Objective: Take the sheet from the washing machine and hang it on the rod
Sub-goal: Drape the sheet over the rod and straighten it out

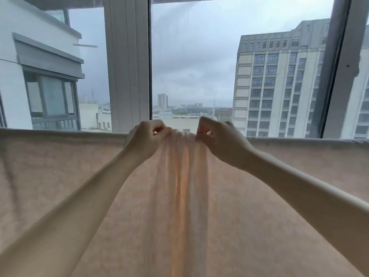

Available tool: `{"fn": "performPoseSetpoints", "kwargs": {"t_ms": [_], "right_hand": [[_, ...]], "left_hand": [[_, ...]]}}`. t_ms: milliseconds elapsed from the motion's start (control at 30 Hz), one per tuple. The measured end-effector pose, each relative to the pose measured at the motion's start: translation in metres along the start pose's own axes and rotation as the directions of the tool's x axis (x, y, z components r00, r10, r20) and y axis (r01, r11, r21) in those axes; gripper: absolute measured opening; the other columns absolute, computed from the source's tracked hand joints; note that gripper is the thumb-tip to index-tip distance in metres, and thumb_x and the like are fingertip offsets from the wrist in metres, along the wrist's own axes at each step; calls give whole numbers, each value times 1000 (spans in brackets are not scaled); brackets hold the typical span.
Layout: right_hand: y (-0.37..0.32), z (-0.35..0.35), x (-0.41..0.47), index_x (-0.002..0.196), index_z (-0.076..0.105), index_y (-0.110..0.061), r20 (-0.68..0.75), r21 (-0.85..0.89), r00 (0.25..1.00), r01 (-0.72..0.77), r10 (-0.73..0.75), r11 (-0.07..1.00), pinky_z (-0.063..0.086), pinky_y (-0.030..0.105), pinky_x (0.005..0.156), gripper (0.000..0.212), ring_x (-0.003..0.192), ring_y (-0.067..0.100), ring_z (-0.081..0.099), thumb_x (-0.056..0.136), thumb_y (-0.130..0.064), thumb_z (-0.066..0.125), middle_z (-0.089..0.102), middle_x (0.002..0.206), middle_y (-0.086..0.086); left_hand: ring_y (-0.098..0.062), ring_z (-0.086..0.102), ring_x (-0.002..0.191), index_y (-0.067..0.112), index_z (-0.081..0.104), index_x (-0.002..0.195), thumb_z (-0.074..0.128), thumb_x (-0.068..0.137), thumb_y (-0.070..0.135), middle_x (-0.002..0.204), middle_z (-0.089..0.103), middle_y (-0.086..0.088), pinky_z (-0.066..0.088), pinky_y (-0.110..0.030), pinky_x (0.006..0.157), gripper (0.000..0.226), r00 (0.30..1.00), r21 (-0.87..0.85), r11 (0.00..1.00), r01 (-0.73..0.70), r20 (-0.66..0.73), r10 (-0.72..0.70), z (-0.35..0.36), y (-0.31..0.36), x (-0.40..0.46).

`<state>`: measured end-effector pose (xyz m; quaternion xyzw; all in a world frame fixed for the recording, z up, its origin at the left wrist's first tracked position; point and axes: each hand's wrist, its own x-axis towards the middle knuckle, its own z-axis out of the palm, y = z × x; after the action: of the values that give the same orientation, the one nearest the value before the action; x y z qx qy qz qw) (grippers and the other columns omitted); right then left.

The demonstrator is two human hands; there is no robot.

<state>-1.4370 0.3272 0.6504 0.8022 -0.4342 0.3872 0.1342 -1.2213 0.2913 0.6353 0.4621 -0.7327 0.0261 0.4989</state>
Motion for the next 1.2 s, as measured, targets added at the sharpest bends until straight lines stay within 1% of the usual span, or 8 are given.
{"fn": "performPoseSetpoints", "kwargs": {"t_ms": [167, 433, 533, 633, 800, 1033, 1133, 1200], "right_hand": [[24, -22, -4, 89, 45, -10, -94, 24, 995, -38, 40, 999, 51, 45, 49, 10, 53, 25, 56, 97, -16, 44, 59, 66, 8], [89, -71, -45, 89, 48, -20, -188, -89, 961, -220, 201, 971, 55, 47, 54, 6, 55, 23, 60, 94, -23, 49, 61, 66, 2], [79, -69, -41, 91, 56, -17, -150, -68, 969, -210, 198, 975, 56, 46, 60, 7, 61, 20, 61, 94, -18, 50, 66, 76, 3], [61, -60, -37, 100, 64, -17, -22, -83, 993, -117, 115, 990, 57, 42, 70, 18, 74, 19, 65, 96, -30, 51, 70, 92, 3], [54, -52, -34, 89, 67, -14, -32, -162, 997, -69, 65, 984, 56, 43, 66, 23, 66, 21, 63, 96, -27, 50, 68, 75, 3], [73, -70, -52, 79, 60, -13, -114, -228, 985, -153, 130, 962, 54, 44, 57, 30, 52, 22, 56, 97, -33, 47, 59, 60, 1], [78, -79, -60, 89, 64, -15, -92, -199, 990, -125, 109, 972, 55, 39, 57, 26, 51, 10, 56, 97, -33, 47, 61, 63, -7], [81, -81, -65, 99, 67, -19, -82, -201, 992, -110, 95, 973, 52, 29, 53, 24, 48, -3, 51, 98, -29, 46, 57, 63, -18]], "left_hand": [[-17, 52, 62, 21, 63, 68, 57, 93, 35, 60, 60, 5, 39, -31, 65, 30, 990, 42, 989, 139, -22, -138, -9, 2, 1], [-23, 54, 68, 15, 66, 78, 52, 96, 34, 63, 59, 0, 38, -31, 70, 30, 985, 64, 984, 168, -37, -166, -3, 9, 0], [-24, 58, 76, 22, 66, 81, 50, 96, 39, 70, 65, 3, 43, -36, 80, 28, 989, 79, 986, 149, -26, -147, 0, 12, -2], [-24, 59, 80, 24, 67, 83, 48, 96, 41, 71, 66, 4, 43, -38, 84, 29, 991, 91, 987, 132, -7, -132, -1, 12, -4], [-20, 54, 73, 31, 62, 72, 51, 95, 41, 61, 57, 14, 41, -35, 77, 27, 989, 74, 987, 145, 14, -147, -8, 3, -3], [-24, 48, 59, 11, 66, 74, 53, 95, 33, 61, 58, -8, 38, -31, 63, 33, 982, 104, 977, 186, -7, -187, -13, 0, 1], [-32, 59, 82, 9, 68, 76, 54, 94, 28, 82, 69, -12, 43, -38, 82, 29, 936, 178, 925, 337, -174, -308, -10, 3, 5], [-29, 60, 88, 15, 71, 83, 53, 95, 29, 82, 68, -6, 39, -44, 94, 26, 925, 216, 917, 336, -258, -279, 2, 17, 0]]}}
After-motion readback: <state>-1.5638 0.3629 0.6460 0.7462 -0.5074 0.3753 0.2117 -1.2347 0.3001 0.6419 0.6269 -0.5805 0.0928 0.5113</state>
